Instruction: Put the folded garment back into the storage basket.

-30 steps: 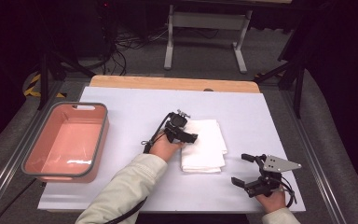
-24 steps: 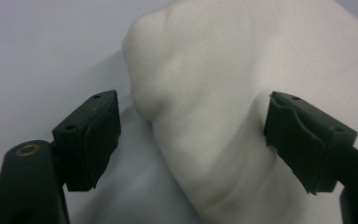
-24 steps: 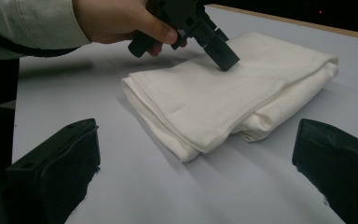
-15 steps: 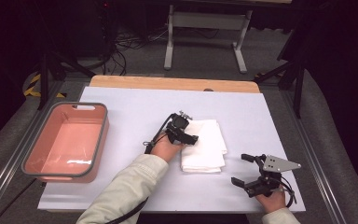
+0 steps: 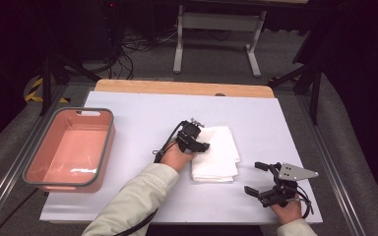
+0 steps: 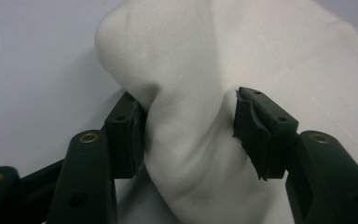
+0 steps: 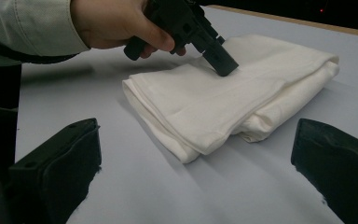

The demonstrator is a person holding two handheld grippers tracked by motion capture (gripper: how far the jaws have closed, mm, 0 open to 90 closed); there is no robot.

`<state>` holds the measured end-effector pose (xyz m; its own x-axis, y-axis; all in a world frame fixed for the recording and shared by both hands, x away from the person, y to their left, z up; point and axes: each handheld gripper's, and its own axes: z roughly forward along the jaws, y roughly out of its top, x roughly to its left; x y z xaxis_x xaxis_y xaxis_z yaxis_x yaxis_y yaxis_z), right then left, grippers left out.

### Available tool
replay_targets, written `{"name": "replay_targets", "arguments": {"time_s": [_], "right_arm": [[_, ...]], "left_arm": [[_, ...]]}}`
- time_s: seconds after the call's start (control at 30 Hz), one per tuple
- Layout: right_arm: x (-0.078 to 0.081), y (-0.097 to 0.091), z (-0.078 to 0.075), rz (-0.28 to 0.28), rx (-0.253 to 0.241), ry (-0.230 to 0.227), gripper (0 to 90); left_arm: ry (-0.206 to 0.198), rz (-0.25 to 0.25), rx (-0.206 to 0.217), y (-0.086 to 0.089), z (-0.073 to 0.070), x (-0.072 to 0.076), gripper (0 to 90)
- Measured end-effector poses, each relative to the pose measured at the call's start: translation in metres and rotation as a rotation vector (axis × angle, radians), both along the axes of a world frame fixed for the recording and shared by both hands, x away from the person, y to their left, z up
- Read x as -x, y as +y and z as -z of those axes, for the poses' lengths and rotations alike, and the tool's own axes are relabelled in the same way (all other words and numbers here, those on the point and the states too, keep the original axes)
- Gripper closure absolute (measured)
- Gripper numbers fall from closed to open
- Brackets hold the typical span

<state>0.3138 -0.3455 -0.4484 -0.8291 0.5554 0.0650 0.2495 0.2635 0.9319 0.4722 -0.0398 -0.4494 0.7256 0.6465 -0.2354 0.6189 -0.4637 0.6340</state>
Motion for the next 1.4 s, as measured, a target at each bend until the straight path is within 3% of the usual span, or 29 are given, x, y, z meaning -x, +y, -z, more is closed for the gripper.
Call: {"name": "replay_targets", "arguments": {"time_s": [0.13,0.33,0.37,1.03,1.4], "right_arm": [[0.000,0.000,0.000,-0.003,0.001,0.000,2.2],[0.000,0.001,0.000,-0.003,0.002,-0.002,2.3],[0.000,0.001,0.000,-0.004,0.004,-0.002,2.3],[0.001,0.001,0.000,-0.006,0.012,-0.005,2.4],[0.000,0.002,0.000,-0.002,0.017,-0.005,2.4]], "left_arm": [[0.025,0.001,0.020,0.000,0.000,0.000,53.2],[0.105,0.003,0.078,0.003,0.001,-0.001,66.4],[0.104,0.004,0.092,0.004,0.003,-0.001,67.4],[0.077,0.017,0.068,0.002,-0.001,0.001,70.0],[-0.012,0.059,0.085,0.006,-0.014,0.009,70.8]]}}
